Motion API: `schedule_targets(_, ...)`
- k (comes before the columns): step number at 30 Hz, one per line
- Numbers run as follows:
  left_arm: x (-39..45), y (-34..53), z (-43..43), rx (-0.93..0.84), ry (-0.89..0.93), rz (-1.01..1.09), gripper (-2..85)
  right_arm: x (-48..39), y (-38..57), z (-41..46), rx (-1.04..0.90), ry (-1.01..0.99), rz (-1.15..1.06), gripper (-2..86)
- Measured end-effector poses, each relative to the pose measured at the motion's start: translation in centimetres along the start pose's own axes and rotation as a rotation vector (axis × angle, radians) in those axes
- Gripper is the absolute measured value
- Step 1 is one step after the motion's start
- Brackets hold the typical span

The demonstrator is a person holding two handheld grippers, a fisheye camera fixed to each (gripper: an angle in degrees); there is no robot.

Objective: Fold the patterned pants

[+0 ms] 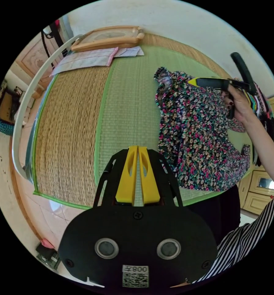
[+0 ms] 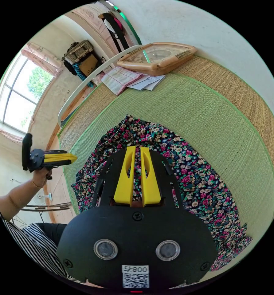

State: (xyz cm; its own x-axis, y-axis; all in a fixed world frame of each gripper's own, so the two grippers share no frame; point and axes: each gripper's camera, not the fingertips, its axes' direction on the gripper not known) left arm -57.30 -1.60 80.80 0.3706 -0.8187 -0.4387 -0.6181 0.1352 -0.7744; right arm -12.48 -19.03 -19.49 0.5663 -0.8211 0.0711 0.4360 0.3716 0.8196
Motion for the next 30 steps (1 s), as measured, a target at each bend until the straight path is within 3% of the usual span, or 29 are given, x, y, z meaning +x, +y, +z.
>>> schedule_targets(3, 2.2, -0.1, 1.0, -0.005, 0.157, 0.076, 0.1, 0.5, -0.8, 1.3, -0.019, 0.015, 0.019, 1.6)
schedule_targets(5, 3.6, 0.1, 3.1, -0.103, 0.048, 0.114, 0.1, 0.5, -1.0, 2.7, -0.062, -0.002, 0.022, 1.2)
schedule_targets(11, 3.1, 0.6, 3.0, -0.117, -0.148, 0.084, 0.0, -0.3, -1.9, 3.4, -0.054, -0.023, 0.031, 0.3)
schedule_targets(16, 1.6, 1.6, 2.6, -0.144, -0.208, -0.022, 0.0, -1.5, -3.8, 3.8, -0.072, -0.072, 0.02, 0.3)
schedule_targets(21, 3.7, 1.2, 1.2, 0.008, -0.029, -0.036, 0.0, -2.5, -3.5, 2.6, -0.087, -0.069, -0.011, 0.2)
schedule_targets(26, 9.1, -5.4, 2.5, 0.116, 0.133, 0.091, 0.1, -0.9, 2.3, -2.7, 0.018, -0.138, 0.072, 0.2)
schedule_targets(30, 11.4, -10.2, 4.8, 0.1, 0.112, 0.122, 0.1, -2.8, 7.6, -5.5, 0.012, -0.157, 0.046, 0.2)
